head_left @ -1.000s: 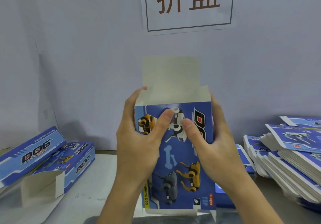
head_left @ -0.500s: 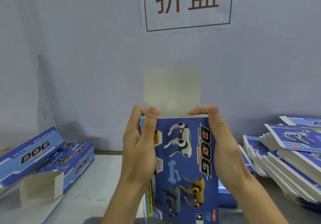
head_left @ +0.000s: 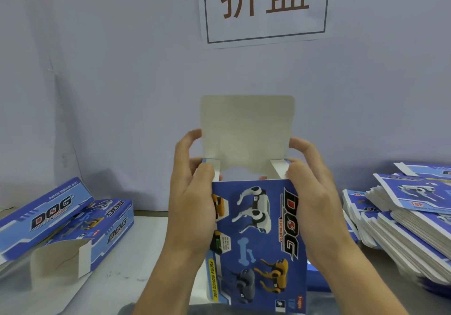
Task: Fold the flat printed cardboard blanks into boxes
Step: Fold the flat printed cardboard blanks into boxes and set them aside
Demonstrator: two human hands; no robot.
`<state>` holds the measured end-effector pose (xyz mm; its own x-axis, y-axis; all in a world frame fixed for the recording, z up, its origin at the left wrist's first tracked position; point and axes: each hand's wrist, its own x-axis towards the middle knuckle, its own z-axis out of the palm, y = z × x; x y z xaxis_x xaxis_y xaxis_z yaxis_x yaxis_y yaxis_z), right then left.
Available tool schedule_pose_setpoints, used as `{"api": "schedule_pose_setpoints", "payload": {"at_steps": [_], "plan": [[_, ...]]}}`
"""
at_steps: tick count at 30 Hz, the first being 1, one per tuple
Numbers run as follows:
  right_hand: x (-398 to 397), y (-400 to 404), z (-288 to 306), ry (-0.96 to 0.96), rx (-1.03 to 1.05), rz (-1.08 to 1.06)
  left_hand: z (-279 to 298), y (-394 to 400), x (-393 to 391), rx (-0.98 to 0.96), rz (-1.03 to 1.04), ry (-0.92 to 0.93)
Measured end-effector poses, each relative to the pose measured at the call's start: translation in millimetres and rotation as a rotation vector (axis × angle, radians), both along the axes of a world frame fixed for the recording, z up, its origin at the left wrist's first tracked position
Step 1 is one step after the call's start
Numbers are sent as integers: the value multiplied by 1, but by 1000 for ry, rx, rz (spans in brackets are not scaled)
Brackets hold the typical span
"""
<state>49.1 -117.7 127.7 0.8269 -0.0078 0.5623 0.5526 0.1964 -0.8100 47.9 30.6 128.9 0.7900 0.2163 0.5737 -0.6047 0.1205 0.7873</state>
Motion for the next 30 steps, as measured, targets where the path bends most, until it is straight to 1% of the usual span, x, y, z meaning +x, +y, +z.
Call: {"api": "schedule_pose_setpoints", "payload": {"at_steps": [3,6,8,9,10,13,16,19,22,28,30], "plan": [[1,2,-2,-25,72,-6,3,-2,-4,-63,47,-23],[4,2,-4,-61,113,-63,-1,-3,-6,-105,45,-82],[3,3,-9,-49,179,-10,-4,-1,-5,-188,-13,-86],[2,4,-11,-56,185,17,-4,0,-5,-229,-58,-73],[1,4,-12,-74,156,27,-5,0,-5,-229,-85,-63],[1,3,-12,-101,67,100,-9,2,-2,-20,-47,-59],[2,-3,-13,-115,18,125,-12,7,-2,91,-68,-77],[1,-6,-12,-94,-28,140,-10,11,-4,151,-110,-71],[0,-10,-9,-96,-65,116,-7,17,-4,193,-88,-89],[0,-8,-8,-144,-57,33,-8,19,-1,289,66,-141],[1,-8,-9,-142,-46,25,-7,15,-1,286,99,-176]]}}
